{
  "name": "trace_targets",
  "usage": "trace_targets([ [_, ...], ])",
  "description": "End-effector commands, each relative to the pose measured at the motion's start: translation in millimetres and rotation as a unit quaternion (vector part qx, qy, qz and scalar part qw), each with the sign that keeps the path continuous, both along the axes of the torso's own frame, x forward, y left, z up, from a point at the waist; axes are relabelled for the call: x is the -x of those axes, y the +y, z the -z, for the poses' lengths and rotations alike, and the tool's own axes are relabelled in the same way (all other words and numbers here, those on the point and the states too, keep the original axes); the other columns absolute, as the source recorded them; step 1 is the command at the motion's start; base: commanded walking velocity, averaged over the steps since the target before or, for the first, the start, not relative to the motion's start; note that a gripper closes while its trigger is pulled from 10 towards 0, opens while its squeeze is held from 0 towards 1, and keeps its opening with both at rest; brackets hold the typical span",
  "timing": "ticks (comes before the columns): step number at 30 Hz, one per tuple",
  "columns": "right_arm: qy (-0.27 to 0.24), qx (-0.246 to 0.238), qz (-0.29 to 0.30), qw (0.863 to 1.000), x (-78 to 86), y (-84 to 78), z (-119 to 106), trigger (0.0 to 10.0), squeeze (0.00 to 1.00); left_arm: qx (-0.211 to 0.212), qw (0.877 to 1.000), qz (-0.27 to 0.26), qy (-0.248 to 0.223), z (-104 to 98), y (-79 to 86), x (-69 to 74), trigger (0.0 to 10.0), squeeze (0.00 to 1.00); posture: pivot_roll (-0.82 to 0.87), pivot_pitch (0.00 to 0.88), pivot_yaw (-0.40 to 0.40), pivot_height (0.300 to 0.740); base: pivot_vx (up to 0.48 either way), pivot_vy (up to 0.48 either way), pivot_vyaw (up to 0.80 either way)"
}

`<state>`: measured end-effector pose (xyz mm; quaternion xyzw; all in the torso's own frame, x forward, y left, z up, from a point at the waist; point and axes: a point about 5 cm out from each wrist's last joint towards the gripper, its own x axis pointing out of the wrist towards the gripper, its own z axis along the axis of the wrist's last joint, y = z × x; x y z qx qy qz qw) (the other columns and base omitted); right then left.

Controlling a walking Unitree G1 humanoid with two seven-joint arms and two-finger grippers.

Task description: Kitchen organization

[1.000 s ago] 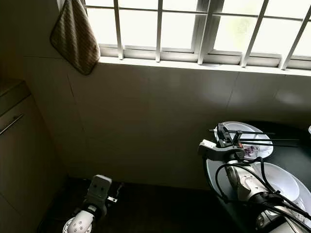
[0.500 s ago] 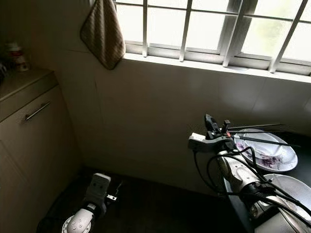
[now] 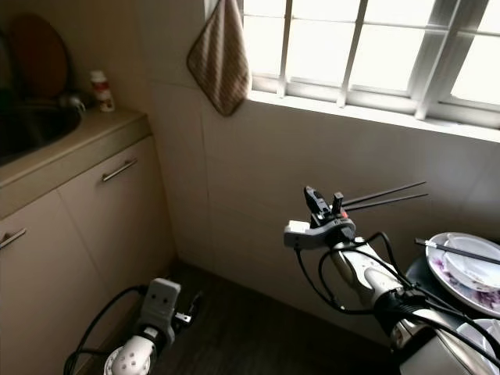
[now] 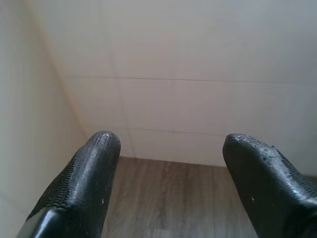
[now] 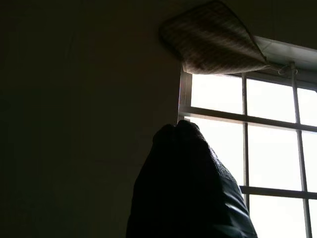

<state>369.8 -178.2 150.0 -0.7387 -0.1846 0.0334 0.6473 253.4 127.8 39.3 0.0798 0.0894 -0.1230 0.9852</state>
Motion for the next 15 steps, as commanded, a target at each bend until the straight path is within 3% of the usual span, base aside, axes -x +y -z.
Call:
trace_targets([
  [1,-0.004,-0.006,-0.029,1.000,0.3,16.1,-1.0,0.0,0.06,0.001,1.000,-0.012,-0.003,0.0,7.7,0.5,10.0,0.00,-0.05,0.000,-0.101,0.740,0.000,0.000,0.80],
  [15,0.001,-0.043,-0.052,0.998,6.1,37.7,10.0,0.0,0.04,0.004,1.000,-0.015,-0.011,-1.6,9.0,-0.1,10.0,0.00,-0.04,0.000,-0.095,0.740,0.000,0.000,0.80],
])
